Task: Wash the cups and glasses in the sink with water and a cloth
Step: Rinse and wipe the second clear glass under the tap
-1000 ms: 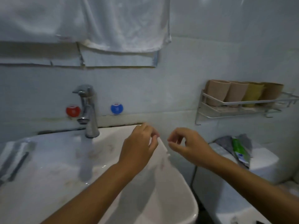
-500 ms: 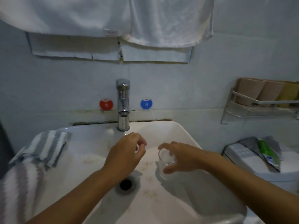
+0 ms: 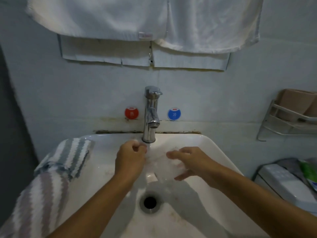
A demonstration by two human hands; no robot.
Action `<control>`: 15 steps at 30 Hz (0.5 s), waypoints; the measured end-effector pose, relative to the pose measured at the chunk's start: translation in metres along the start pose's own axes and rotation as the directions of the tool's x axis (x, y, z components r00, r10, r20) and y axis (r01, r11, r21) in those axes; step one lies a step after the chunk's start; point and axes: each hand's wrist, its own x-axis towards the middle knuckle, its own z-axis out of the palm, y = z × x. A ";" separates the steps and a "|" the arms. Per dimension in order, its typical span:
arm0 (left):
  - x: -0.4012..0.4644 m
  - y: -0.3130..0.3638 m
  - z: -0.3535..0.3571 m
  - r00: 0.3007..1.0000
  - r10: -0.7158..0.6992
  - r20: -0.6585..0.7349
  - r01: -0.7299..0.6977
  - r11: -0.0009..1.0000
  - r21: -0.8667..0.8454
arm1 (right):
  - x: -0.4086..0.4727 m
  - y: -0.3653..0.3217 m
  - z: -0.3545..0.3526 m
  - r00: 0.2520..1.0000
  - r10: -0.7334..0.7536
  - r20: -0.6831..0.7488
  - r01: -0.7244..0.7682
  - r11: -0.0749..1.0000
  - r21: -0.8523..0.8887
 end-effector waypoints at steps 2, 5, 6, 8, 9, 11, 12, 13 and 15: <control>0.001 0.005 -0.005 0.999 0.002 -0.038 -0.003 1.000 -0.028 | 0.003 -0.014 0.014 0.995 0.097 0.037 -0.102 0.976 0.193; -0.001 0.013 -0.011 0.992 0.055 -0.112 -0.062 0.996 -0.061 | 0.007 -0.029 0.032 0.984 0.153 0.096 -0.178 0.912 0.370; -0.002 0.016 -0.014 0.982 0.090 -0.168 -0.100 0.993 -0.056 | 0.007 -0.031 0.038 0.980 0.168 0.104 -0.196 0.892 0.408; -0.005 0.025 -0.021 0.925 0.195 -0.326 -0.193 0.980 0.039 | 0.009 -0.031 0.047 0.976 0.182 0.118 -0.216 0.859 0.463; -0.006 0.030 -0.024 0.884 0.269 -0.382 -0.259 0.963 0.076 | 0.010 -0.028 0.049 0.977 0.176 0.124 -0.214 0.848 0.486; -0.006 0.040 -0.029 0.812 0.415 -0.410 -0.409 0.906 0.105 | 0.012 -0.022 0.052 0.979 0.156 0.133 -0.203 0.821 0.534; -0.005 0.046 -0.030 0.789 0.472 -0.393 -0.471 0.876 0.107 | 0.013 -0.018 0.052 0.980 0.154 0.129 -0.200 0.808 0.554; -0.004 0.053 -0.031 0.769 0.520 -0.372 -0.522 0.846 0.104 | 0.014 -0.015 0.052 0.980 0.155 0.123 -0.198 0.806 0.558; 0.001 0.069 -0.030 0.736 0.598 -0.316 -0.599 0.794 0.106 | 0.014 -0.013 0.051 0.978 0.172 0.118 -0.209 0.817 0.538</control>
